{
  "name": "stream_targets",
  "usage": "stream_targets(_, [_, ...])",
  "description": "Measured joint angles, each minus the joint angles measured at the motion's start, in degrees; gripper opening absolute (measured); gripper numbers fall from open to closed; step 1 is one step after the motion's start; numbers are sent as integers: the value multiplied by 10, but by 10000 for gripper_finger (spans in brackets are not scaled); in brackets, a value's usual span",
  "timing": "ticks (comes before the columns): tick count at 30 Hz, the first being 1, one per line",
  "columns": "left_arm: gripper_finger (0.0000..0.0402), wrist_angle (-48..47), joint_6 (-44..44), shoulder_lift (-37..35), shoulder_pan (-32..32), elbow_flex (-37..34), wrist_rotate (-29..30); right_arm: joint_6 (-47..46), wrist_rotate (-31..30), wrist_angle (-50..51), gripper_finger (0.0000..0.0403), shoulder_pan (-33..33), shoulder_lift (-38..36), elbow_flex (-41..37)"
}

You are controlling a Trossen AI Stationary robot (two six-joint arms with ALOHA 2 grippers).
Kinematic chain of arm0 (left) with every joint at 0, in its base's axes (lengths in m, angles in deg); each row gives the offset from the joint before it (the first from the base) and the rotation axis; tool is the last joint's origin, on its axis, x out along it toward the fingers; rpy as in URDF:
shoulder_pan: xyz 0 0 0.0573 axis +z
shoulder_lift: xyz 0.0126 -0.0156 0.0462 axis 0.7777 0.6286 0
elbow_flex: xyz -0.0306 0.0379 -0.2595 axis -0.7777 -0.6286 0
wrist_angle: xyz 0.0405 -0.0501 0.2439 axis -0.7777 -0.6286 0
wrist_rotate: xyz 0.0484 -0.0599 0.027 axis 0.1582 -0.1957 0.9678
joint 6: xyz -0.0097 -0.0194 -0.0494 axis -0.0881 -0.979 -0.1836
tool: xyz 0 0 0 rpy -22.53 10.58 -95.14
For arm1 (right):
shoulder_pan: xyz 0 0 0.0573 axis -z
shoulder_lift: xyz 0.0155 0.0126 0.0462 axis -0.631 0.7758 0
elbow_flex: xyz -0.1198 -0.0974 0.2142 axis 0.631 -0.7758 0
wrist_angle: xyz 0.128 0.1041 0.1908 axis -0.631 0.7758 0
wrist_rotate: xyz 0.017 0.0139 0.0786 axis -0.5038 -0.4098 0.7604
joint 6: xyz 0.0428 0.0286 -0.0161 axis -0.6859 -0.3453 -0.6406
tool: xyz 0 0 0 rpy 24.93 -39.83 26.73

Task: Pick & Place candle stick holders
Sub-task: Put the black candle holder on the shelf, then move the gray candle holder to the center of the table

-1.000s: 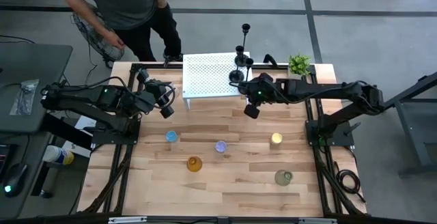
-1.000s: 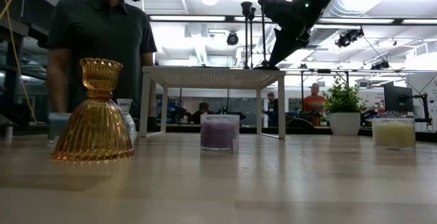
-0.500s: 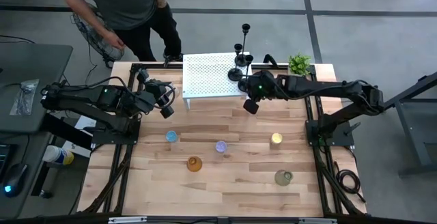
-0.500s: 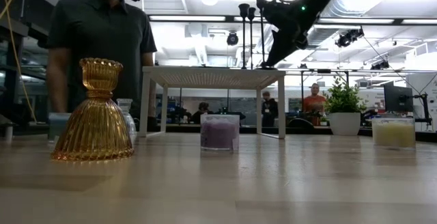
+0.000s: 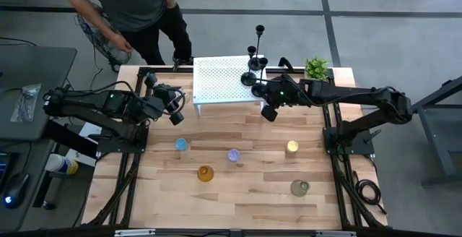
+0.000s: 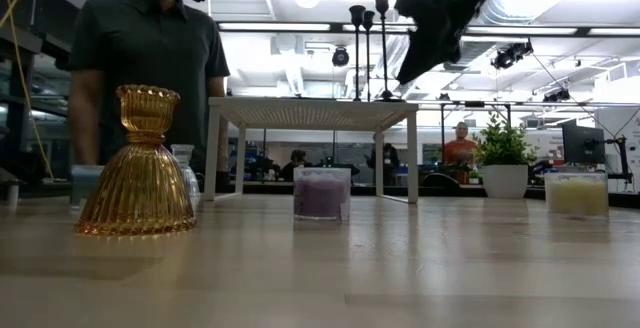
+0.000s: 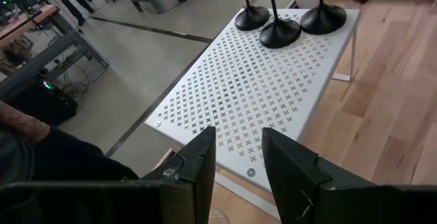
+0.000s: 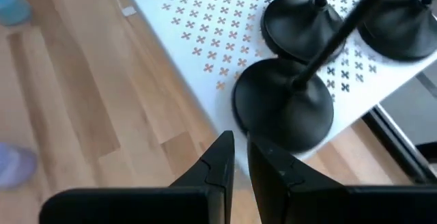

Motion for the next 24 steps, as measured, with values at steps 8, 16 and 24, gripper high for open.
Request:
stream_targets(8, [117, 0, -5, 0, 0, 0, 0, -101, 0, 93, 34, -57, -60, 0])
stream_targets(16, [117, 0, -11, 0, 0, 0, -1, -221, 0, 188, 34, -155, -87, 0])
stream_targets(24, [117, 0, -12, 0, 0, 0, -16, -336, 31, 291, 34, -265, -87, 0])
